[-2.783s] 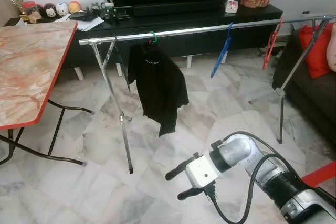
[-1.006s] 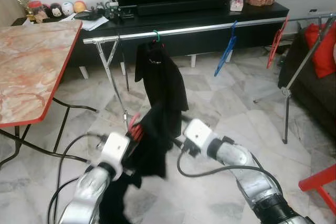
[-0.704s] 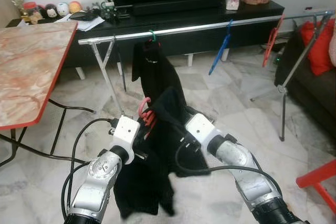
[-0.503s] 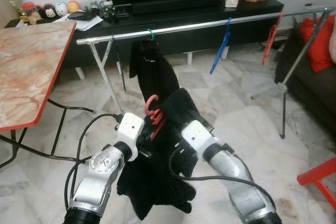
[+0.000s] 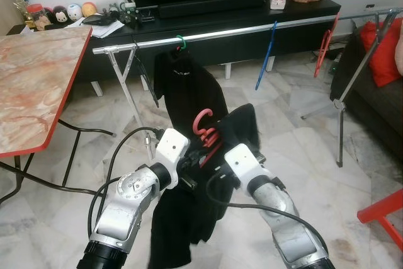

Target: Hang hanger

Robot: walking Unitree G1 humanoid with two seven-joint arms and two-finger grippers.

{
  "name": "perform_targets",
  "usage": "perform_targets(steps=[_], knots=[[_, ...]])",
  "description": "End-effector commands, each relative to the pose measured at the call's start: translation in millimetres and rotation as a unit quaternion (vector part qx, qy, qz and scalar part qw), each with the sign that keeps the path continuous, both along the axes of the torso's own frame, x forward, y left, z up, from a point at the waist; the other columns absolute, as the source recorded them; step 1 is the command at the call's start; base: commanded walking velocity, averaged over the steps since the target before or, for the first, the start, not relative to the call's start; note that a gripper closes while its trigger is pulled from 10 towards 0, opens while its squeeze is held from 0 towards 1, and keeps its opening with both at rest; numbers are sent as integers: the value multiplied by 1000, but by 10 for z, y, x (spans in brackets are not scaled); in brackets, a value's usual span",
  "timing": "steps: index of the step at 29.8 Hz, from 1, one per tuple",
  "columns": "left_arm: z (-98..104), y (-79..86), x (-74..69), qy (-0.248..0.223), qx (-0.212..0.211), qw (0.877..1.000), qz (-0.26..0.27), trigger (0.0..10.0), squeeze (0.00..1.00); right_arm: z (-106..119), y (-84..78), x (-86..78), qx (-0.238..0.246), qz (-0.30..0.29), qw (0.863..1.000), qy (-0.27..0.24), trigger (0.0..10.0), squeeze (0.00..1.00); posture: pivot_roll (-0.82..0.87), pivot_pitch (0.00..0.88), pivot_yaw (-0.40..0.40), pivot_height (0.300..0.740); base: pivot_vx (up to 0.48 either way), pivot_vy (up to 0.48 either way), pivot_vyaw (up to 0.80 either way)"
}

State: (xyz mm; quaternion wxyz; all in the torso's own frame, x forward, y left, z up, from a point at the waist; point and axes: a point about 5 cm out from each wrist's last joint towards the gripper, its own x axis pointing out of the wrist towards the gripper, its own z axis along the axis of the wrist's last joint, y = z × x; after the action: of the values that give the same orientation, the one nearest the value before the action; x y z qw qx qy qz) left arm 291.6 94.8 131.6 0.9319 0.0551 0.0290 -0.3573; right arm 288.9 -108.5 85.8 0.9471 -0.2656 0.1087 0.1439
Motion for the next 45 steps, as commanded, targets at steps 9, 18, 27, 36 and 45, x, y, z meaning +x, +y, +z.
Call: perform_targets(steps=[9,18,27,36,45], knots=[[176,-8,-23,-15,-17,999,-24,10000,0,28,-60,45,-8,-44,999,-4,10000,0,-89,0,77,740,0,0,0],[169,17,-59,-7,-18,1000,-21,10000,0,-2,-56,71,-8,-43,999,1,0,0,-75,0,75,740,0,0,0],[177,29,-72,-5,-16,1000,-19,10000,0,1,-45,93,-5,-35,999,2,0,0,-71,0,74,740,0,0,0],[193,30,-80,-7,-15,1000,-19,10000,0,-6,-35,105,-5,-30,1000,3,0,0,-70,0,73,740,0,0,0],[218,25,-98,-8,-15,1000,-26,10000,0,-11,-34,115,-5,-30,1000,3,0,0,-65,0,76,740,0,0,0]])
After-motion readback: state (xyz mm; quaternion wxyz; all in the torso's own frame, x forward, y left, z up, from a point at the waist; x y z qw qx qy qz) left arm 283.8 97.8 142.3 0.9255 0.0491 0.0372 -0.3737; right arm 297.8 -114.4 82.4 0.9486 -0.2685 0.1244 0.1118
